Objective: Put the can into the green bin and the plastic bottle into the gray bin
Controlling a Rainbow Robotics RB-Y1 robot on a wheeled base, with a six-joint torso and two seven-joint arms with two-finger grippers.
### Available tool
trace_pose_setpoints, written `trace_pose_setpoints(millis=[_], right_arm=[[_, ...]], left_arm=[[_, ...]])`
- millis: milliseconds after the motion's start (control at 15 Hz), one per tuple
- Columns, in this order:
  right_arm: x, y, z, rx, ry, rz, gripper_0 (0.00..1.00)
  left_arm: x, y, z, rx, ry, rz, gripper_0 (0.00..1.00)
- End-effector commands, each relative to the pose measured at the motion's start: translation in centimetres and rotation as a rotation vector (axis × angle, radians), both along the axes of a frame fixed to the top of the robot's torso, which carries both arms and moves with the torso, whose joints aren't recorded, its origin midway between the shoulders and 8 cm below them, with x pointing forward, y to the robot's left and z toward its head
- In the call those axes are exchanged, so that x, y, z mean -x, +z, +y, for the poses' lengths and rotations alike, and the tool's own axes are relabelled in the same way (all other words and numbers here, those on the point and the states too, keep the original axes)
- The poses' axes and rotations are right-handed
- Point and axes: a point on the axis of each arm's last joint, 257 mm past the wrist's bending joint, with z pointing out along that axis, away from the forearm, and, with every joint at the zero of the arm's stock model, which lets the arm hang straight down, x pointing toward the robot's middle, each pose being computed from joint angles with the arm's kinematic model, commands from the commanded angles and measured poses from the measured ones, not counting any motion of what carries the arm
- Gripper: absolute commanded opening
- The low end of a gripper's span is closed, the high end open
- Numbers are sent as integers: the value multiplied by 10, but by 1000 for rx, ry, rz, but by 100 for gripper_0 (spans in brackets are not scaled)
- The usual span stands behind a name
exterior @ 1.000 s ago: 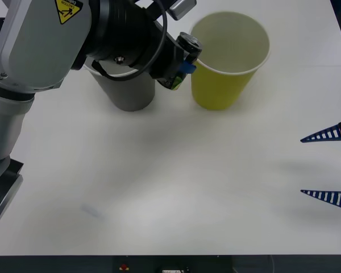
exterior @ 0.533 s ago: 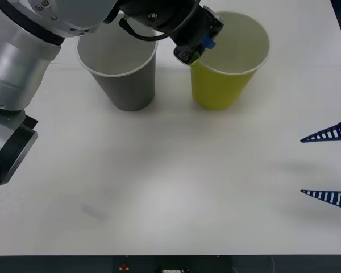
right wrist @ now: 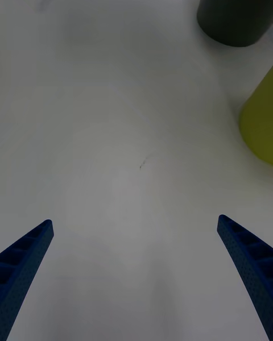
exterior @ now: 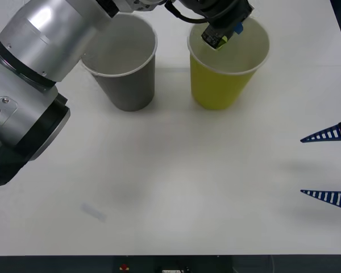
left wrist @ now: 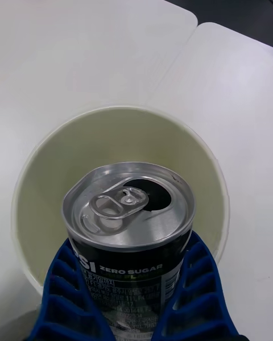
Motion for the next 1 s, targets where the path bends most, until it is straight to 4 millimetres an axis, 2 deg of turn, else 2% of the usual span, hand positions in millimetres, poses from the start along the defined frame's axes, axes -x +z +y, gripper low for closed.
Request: trace_pose_setpoints(millis=[67, 333, 400, 467, 533, 600, 800, 1000], right_arm=[[0, 0, 0, 0, 0, 0, 100], [0, 0, 0, 0, 0, 0, 100], [0, 0, 0, 0, 0, 0, 100], [0, 0, 0, 0, 0, 0, 100], [0, 0, 0, 0, 0, 0, 100], [0, 0, 0, 0, 0, 0, 100], [0, 0, 0, 0, 0, 0, 100], [0, 0, 0, 0, 0, 0, 100]], left_arm=[[-10, -1, -4, -10, 21, -32, 0], [-12, -7, -5, -29, 19, -49, 0], [-13, -7, -5, -29, 20, -50, 24], [-13, -7, -5, -29, 20, -50, 69], [-13, -8, -5, -32, 17, -51, 91], [-12, -7, -5, -35, 13, -53, 100], [-8, -7, -2, -19, -48, -39, 100], [2, 4, 23, -5, -105, -27, 100]])
